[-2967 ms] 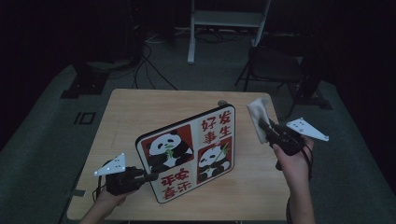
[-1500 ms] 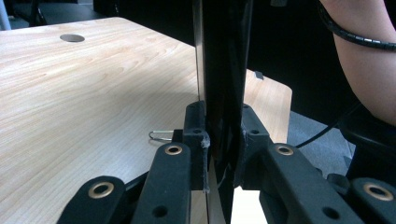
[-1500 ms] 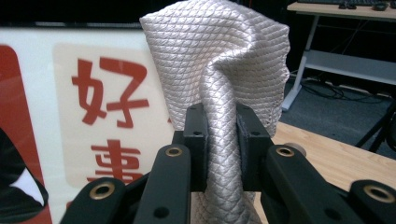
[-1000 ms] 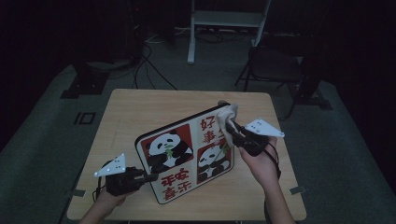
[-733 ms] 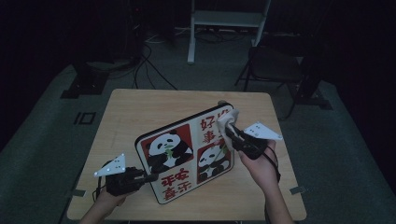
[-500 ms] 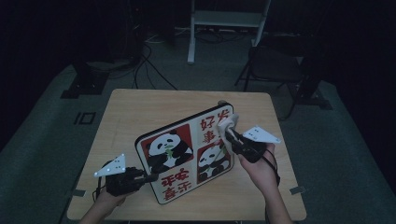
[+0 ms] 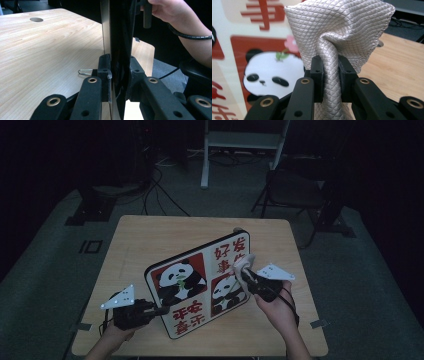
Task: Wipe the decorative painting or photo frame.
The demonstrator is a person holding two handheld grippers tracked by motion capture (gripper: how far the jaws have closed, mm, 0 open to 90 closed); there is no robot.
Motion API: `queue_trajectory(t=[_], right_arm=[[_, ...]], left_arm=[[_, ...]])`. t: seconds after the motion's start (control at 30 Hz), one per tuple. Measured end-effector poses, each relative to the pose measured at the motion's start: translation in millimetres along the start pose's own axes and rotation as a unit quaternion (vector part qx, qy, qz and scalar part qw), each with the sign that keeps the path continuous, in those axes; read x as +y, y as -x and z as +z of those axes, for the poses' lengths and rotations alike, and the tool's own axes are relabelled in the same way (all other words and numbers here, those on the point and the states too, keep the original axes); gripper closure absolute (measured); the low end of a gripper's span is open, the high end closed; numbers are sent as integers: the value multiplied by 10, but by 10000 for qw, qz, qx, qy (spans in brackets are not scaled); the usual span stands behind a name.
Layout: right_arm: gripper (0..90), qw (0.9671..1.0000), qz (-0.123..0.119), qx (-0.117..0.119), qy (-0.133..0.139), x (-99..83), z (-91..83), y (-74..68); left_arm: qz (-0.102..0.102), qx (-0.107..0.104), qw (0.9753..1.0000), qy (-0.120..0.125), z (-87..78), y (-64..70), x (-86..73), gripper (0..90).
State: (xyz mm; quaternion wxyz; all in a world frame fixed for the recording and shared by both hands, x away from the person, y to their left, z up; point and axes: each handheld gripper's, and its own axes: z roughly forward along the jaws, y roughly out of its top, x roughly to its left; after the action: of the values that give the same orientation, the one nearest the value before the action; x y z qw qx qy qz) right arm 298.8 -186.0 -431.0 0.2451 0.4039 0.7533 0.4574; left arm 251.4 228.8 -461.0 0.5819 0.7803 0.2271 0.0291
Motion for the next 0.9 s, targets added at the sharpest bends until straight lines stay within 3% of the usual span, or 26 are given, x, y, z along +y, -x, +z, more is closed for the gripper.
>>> queue_trajectory(t=[0.5, 0.9], right_arm=[[773, 9986, 132, 15, -505, -376, 108, -4], [773, 9961, 194, 42, -855, -578, 190, -22]], left_arm=[[-12, -33, 10000, 12, 4, 0, 2, 778], [-52, -48, 10000, 24, 3, -6, 0, 777]])
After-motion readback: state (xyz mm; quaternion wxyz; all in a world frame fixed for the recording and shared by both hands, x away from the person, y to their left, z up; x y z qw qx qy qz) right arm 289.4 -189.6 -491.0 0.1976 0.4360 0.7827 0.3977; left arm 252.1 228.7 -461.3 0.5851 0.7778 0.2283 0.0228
